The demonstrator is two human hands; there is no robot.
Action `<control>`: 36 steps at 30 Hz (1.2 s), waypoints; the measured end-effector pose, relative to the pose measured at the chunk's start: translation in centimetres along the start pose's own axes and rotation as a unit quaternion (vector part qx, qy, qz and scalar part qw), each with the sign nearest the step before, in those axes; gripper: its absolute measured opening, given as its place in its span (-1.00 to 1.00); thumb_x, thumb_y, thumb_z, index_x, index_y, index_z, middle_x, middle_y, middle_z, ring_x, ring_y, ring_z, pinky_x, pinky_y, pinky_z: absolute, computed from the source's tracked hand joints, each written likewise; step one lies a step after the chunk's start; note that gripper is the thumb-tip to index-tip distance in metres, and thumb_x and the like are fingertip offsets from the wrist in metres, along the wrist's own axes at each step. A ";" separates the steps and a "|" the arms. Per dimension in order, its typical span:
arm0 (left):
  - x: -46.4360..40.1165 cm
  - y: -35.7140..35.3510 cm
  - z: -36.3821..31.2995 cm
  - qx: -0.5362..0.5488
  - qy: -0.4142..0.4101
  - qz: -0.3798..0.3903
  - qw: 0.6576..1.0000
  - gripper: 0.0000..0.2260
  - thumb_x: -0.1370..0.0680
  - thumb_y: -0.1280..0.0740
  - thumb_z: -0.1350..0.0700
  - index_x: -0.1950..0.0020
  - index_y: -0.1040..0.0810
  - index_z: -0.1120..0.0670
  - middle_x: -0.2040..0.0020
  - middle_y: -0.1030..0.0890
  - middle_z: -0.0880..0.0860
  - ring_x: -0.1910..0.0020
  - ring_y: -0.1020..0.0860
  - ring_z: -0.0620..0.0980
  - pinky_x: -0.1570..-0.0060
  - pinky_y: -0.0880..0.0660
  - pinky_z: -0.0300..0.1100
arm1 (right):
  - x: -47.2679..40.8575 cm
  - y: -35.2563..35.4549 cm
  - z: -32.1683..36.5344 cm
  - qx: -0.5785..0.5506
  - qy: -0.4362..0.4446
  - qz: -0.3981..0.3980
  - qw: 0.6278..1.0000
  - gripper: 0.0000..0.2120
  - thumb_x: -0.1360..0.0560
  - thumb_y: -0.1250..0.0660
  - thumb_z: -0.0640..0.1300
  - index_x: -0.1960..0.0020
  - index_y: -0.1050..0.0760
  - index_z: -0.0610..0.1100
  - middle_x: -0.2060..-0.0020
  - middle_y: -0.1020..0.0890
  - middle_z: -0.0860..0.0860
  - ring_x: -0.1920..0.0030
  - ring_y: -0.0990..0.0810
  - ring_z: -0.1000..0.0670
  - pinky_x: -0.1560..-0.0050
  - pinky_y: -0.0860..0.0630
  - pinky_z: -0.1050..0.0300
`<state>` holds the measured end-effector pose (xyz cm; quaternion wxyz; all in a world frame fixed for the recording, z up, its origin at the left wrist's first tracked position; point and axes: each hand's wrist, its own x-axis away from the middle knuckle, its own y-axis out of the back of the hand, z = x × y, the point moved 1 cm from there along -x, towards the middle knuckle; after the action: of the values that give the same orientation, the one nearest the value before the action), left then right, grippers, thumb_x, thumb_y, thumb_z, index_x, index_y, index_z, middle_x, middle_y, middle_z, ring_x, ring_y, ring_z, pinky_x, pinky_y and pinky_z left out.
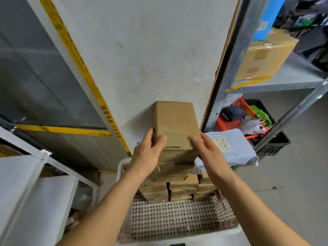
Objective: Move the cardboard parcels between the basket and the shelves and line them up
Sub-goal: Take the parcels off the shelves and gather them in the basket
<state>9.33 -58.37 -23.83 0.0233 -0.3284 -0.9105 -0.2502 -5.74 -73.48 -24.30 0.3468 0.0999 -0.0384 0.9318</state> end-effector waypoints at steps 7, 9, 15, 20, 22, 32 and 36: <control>0.2 1.0 -0.4 0.047 0.009 0.002 0.999 -0.31 -0.57 -0.34 -0.35 -0.64 -0.28 -0.15 -0.55 -0.44 -0.11 -0.46 -0.45 -0.10 -0.45 -0.39 -0.08 | -0.3 0.1 1.7 0.130 0.078 -0.059 0.987 -0.53 -0.65 -0.38 0.01 -0.54 -0.41 0.10 -0.33 -0.58 0.22 -0.23 -0.58 0.28 -0.19 -0.54 0.31; 0.4 2.0 -0.8 0.040 -0.001 -0.021 0.999 -0.36 -0.61 -0.32 -0.31 -0.64 -0.29 -0.14 -0.57 -0.41 -0.09 -0.41 -0.45 -0.14 -0.41 -0.38 -0.12 | -0.6 -0.3 3.1 0.218 0.139 -0.084 0.962 -0.46 -0.64 -0.38 -0.02 -0.59 -0.36 0.08 -0.45 -0.51 0.13 -0.38 -0.51 0.11 -0.40 -0.49 0.05; 2.1 7.5 -1.5 0.050 -0.028 -0.100 0.993 -0.47 -0.68 -0.33 -0.10 -0.62 -0.34 -0.01 -0.58 -0.41 0.00 -0.46 -0.45 -0.11 -0.39 -0.36 -0.20 | -1.2 -5.8 7.9 0.309 0.244 0.031 0.919 -0.53 -0.68 -0.33 0.01 -0.57 -0.38 0.08 -0.48 -0.48 0.15 -0.42 -0.43 0.10 -0.44 -0.40 0.05; 7.4 15.1 0.4 -0.070 -0.007 -0.224 0.972 -0.48 -0.67 -0.24 -0.25 -0.60 -0.35 -0.14 -0.45 -0.56 -0.03 -0.45 -0.48 -0.07 -0.31 -0.38 -0.20 | -1.0 -13.9 8.7 0.284 0.237 0.156 0.916 -0.61 -0.67 -0.33 0.03 -0.49 -0.45 0.08 -0.38 -0.57 0.20 -0.40 -0.51 0.09 -0.34 -0.48 0.14; 10.1 18.3 1.7 -0.072 0.010 -0.274 0.959 -0.50 -0.66 -0.24 -0.26 -0.59 -0.36 -0.18 -0.43 -0.57 0.00 -0.45 -0.48 -0.02 -0.39 -0.41 -0.10 | -0.1 -17.8 8.9 0.268 0.227 0.204 0.914 -0.72 -0.67 -0.34 0.02 -0.38 -0.48 0.13 -0.28 -0.59 0.25 -0.35 -0.53 0.12 -0.17 -0.46 0.38; 30.1 34.9 10.0 -0.054 0.073 -0.516 0.852 -0.60 -0.68 -0.32 -0.06 -0.52 -0.47 -0.02 -0.42 -0.58 -0.01 -0.40 -0.54 -0.04 -0.30 -0.44 -0.20 | 11.4 -41.0 10.2 0.200 0.265 0.421 0.844 -0.60 -0.66 -0.38 -0.03 -0.48 -0.50 0.08 -0.35 -0.60 0.20 -0.36 -0.56 0.17 -0.43 -0.45 0.14; 39.5 40.2 13.5 -0.045 0.099 -0.596 0.796 -0.58 -0.67 -0.35 -0.05 -0.52 -0.48 -0.02 -0.42 -0.58 -0.05 -0.42 -0.52 -0.07 -0.31 -0.46 -0.20 | 19.0 -50.5 9.8 0.176 0.281 0.507 0.796 -0.61 -0.66 -0.38 -0.05 -0.48 -0.49 0.10 -0.37 -0.59 0.19 -0.40 -0.53 0.16 -0.49 -0.43 0.05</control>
<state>4.57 -2.33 -9.77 -0.0552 0.3047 -0.9066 -0.2867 14.84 -24.52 -10.54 -0.2032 -0.1404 0.1806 0.9520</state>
